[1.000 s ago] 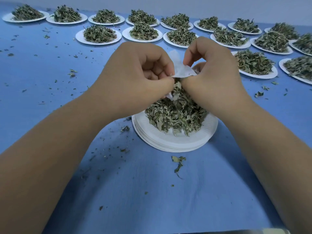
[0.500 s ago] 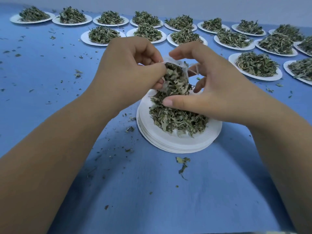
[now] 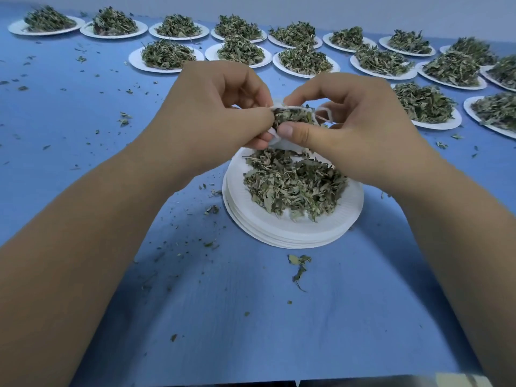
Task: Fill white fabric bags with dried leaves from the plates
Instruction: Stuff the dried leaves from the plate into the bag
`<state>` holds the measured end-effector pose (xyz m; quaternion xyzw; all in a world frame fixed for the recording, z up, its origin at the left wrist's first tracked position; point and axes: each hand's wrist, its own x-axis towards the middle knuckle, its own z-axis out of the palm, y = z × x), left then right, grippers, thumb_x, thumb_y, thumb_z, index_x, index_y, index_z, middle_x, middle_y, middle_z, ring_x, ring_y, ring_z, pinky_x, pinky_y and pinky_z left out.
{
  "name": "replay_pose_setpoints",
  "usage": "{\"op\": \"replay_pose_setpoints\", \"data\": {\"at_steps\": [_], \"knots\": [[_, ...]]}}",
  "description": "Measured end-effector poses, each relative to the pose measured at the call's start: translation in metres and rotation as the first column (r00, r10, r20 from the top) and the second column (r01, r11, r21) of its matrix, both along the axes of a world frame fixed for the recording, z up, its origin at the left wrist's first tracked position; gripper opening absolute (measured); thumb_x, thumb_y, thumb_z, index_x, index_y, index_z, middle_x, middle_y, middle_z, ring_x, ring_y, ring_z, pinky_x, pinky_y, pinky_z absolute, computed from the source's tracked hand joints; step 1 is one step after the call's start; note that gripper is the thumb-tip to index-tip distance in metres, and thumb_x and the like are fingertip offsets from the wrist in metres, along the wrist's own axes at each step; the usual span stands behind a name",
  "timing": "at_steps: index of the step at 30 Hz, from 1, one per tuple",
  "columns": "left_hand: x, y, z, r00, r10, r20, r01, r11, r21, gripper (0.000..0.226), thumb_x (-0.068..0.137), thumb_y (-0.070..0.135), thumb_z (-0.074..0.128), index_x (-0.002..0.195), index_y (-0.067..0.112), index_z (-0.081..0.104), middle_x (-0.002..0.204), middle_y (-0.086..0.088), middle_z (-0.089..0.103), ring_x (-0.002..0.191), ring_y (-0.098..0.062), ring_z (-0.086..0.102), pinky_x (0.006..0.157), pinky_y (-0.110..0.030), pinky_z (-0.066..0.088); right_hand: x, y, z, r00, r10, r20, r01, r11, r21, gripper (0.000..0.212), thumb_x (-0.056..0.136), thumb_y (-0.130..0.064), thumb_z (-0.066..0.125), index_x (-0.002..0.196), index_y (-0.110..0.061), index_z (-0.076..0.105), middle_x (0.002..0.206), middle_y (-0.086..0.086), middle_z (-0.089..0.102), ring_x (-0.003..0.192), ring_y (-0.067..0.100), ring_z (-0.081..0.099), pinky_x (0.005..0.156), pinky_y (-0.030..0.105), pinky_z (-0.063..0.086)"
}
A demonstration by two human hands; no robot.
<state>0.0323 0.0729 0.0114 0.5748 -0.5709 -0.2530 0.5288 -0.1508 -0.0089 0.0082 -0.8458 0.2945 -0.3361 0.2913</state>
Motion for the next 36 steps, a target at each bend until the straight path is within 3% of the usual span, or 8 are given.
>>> {"op": "replay_pose_setpoints", "data": {"at_steps": [7,11,20,25,28,31,33,36], "knots": [[-0.001,0.004,-0.001,0.974,-0.019,0.224,0.027,0.999,-0.033,0.014,0.082,0.0,0.07,0.083,0.014,0.071,0.074,-0.003,0.07,0.068,-0.03,0.072,0.065,-0.037,0.059,-0.002,-0.004,0.001,0.998,0.02,0.054,-0.029,0.984,0.175,0.015,0.082,-0.018,0.085,0.088,-0.017,0.071,0.061,-0.022,0.059,0.043,0.001,0.038,0.048,0.009,0.03],[-0.004,0.006,-0.001,0.963,-0.074,0.259,0.084,0.996,-0.028,0.015,0.083,0.001,0.071,0.089,0.014,0.071,0.076,-0.003,0.067,0.067,-0.034,0.066,0.069,-0.042,0.059,0.004,-0.004,-0.003,0.996,-0.068,-0.063,0.072,0.996,0.061,0.019,0.074,-0.022,0.087,0.081,-0.021,0.069,0.057,-0.025,0.058,0.048,-0.002,0.046,0.049,0.007,0.033],[-0.005,0.005,0.0,0.972,-0.046,0.231,0.062,0.996,-0.065,0.015,0.084,0.002,0.068,0.095,0.012,0.069,0.079,-0.009,0.067,0.071,-0.041,0.068,0.072,-0.053,0.058,0.012,0.008,-0.006,0.974,-0.217,-0.064,0.207,0.97,-0.13,0.026,0.074,-0.039,0.076,0.09,-0.025,0.062,0.082,-0.019,0.062,0.063,-0.01,0.052,0.056,0.009,0.034],[-0.001,0.002,-0.001,0.979,0.104,0.175,-0.09,0.992,-0.087,0.013,0.082,0.007,0.067,0.091,0.016,0.07,0.079,-0.008,0.069,0.074,-0.041,0.069,0.057,-0.03,0.053,-0.001,0.004,0.004,0.988,-0.145,-0.042,0.145,0.989,-0.004,0.046,0.072,-0.058,0.084,0.106,-0.034,0.064,0.109,-0.023,0.065,0.066,-0.014,0.054,0.071,0.015,0.043],[0.003,0.001,0.0,0.979,0.145,0.144,-0.132,0.987,-0.092,0.013,0.081,0.007,0.066,0.088,0.018,0.069,0.079,-0.01,0.07,0.075,-0.042,0.069,0.067,-0.038,0.058,-0.013,0.001,0.014,0.996,-0.086,-0.001,0.086,0.996,-0.001,0.057,0.066,-0.069,0.083,0.112,-0.041,0.063,0.115,-0.025,0.066,0.069,-0.006,0.061,0.074,0.016,0.052],[0.004,0.001,0.0,0.979,0.147,0.138,-0.136,0.987,-0.085,0.014,0.081,0.006,0.066,0.087,0.019,0.069,0.081,-0.011,0.07,0.072,-0.036,0.071,0.075,-0.043,0.061,-0.025,-0.001,0.02,0.984,0.067,-0.167,-0.071,0.997,-0.019,0.061,0.067,-0.059,0.085,0.121,-0.05,0.058,0.122,-0.033,0.058,0.078,0.002,0.065,0.07,0.023,0.051],[0.002,0.001,-0.001,0.981,0.132,0.141,-0.121,0.989,-0.085,0.016,0.081,0.005,0.066,0.087,0.02,0.069,0.081,-0.009,0.07,0.068,-0.027,0.073,0.07,-0.034,0.061,-0.029,-0.001,0.019,0.946,0.105,-0.306,-0.134,0.988,-0.075,0.062,0.07,-0.049,0.085,0.125,-0.055,0.055,0.113,-0.045,0.053,0.085,-0.005,0.061,0.07,0.017,0.049],[0.001,0.003,-0.001,0.984,0.112,0.138,-0.103,0.992,-0.071,0.019,0.081,0.002,0.065,0.089,0.018,0.07,0.081,-0.008,0.069,0.066,-0.017,0.074,0.055,-0.016,0.048,-0.026,-0.004,0.015,0.952,0.111,-0.285,-0.147,0.983,-0.107,0.048,0.079,-0.032,0.085,0.121,-0.046,0.064,0.103,-0.045,0.058,0.088,-0.009,0.06,0.068,0.011,0.048]]}}
